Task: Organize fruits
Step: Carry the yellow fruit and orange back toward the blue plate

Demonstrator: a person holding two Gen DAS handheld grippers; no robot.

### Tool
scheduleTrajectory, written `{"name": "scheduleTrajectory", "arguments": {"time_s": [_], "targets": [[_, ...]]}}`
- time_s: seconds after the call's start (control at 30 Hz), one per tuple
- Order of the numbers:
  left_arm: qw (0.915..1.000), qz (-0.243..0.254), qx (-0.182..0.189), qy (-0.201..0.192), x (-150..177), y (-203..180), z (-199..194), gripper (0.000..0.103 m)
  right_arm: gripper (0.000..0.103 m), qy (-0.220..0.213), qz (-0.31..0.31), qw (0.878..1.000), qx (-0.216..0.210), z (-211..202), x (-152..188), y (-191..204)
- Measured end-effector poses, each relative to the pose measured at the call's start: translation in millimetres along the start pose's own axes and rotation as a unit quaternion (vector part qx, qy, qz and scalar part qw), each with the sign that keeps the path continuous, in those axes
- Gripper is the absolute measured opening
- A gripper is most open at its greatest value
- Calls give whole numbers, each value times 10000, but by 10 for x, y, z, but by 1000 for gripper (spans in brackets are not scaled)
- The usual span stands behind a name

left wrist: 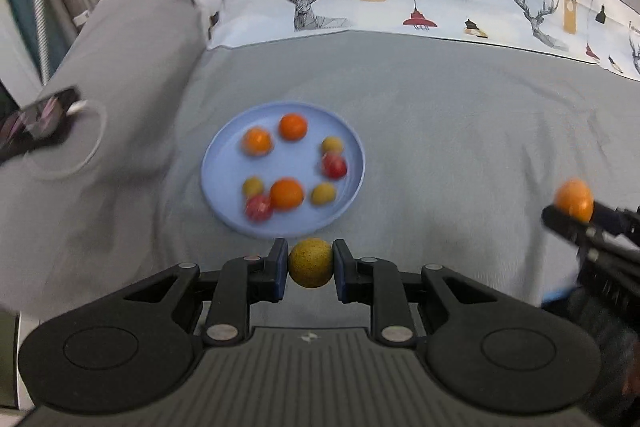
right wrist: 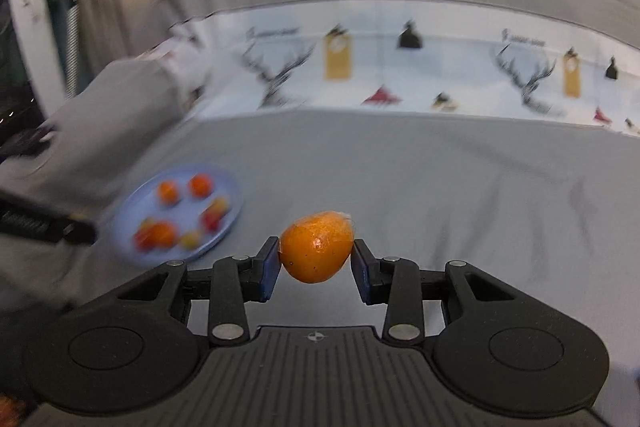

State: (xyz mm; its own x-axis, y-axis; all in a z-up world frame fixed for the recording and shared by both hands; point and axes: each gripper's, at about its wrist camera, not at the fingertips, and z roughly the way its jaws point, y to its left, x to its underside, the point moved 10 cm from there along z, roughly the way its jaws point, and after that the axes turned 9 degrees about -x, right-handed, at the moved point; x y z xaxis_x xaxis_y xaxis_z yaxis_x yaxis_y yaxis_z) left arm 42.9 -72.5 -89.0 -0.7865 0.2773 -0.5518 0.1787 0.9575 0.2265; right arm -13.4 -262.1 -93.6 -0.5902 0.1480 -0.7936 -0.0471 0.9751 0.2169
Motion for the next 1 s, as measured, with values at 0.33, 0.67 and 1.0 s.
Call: {"name": "scheduleTrajectory", "arguments": {"time_s": [0.33,0.67,1.0], "targets": [[9988,-321,107,-348,419,303,-372,26,40,-41,-792,9967,-186,-419,158,896],[9962,-541,241,-633,456,399,-566,26,40,-76,-1098,9938,-165,-595,199,1167],[9950,-660,290,-692,476,469,-623,26,40,-109,-1165,9930,-165,-618,188,1224]]}}
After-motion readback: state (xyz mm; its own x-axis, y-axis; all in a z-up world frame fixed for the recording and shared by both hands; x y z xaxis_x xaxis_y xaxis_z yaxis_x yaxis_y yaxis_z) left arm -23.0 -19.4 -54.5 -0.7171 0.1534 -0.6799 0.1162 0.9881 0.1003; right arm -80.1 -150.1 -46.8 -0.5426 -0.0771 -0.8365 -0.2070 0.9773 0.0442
